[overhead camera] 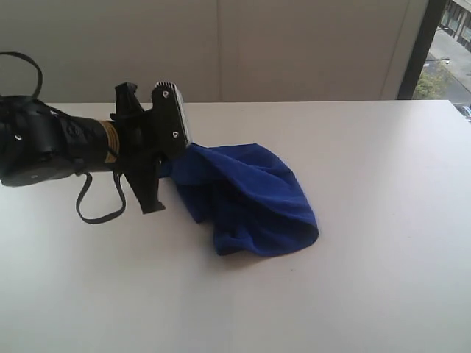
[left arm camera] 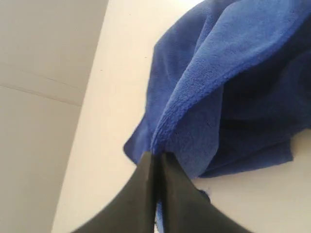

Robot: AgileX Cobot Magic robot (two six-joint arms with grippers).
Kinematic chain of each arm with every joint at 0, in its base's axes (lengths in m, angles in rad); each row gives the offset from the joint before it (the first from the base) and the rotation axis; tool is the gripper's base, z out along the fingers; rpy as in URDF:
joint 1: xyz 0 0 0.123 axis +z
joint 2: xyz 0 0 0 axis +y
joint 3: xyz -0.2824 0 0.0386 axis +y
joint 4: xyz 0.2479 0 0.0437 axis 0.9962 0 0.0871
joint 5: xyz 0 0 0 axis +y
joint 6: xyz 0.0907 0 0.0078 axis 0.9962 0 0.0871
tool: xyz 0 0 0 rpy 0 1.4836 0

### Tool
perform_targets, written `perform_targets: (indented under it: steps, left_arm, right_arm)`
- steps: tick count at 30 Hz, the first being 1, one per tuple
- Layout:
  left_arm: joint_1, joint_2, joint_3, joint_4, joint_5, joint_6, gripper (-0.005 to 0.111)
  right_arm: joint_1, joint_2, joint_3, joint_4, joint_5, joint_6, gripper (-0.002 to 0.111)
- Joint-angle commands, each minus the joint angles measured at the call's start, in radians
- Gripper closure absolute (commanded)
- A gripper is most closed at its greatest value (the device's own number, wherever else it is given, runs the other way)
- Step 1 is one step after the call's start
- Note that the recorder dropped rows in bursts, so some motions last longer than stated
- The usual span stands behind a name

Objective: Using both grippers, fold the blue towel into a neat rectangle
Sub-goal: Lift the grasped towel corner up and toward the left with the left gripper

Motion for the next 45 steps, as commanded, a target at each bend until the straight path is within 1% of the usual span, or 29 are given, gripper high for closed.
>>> perform_targets:
  steps: [1,3,19,24,28,30,33,35,40,42,45]
  left_arm:
    - [-0.002,-0.059,-0.031,0.009,0.053,0.038,0.107]
    - [-0.002,-0.081,-0.036,0.009,0.060,0.043,0.107]
    - [-0.002,-0.272,-0.044,0.013,0.141,0.284,0.107]
    - [-0.002,-0.292,-0.081,0.013,0.172,0.341,0.107]
    - [-0.002,-0.298,-0.128,0.013,0.174,0.345,0.107]
    - [-0.002,-0.300,-0.156,0.013,0.189,0.360,0.107]
    - [-0.002,-0.300,-0.188,0.013,0.218,0.374,0.107]
    - [-0.002,-0.300,-0.213,0.015,0.256,0.374,0.107]
    - [-0.002,-0.300,-0.240,0.073,0.333,0.396,0.107]
    - [-0.002,-0.302,-0.240,0.108,0.345,0.396,0.107]
    - [-0.002,-0.309,-0.240,0.167,0.378,0.396,0.107]
  right_arm:
    - [-0.001,-0.006,0.003,-0.002,-0.006,-0.005,0.108]
    - [-0.001,-0.006,0.003,-0.002,-0.006,-0.005,0.108]
    - [-0.001,-0.006,0.003,-0.002,-0.006,-0.005,0.108]
    - [-0.001,-0.006,0.003,-0.002,-0.006,-0.005,0.108]
    - [-0.001,-0.006,0.003,-0.002,-0.009,-0.005,0.108]
    - [-0.001,-0.006,0.003,-0.002,-0.041,-0.005,0.108]
    - [-0.001,-0.006,0.003,-0.002,-0.133,-0.002,0.108]
    - [-0.001,-0.006,0.003,-0.002,-0.229,0.027,0.108]
    - [-0.001,-0.006,0.003,0.000,-0.533,0.134,0.108]
    - [-0.001,-0.006,0.003,0.000,-0.643,0.187,0.108]
    - [-0.001,-0.006,0.003,0.000,-0.774,0.193,0.108]
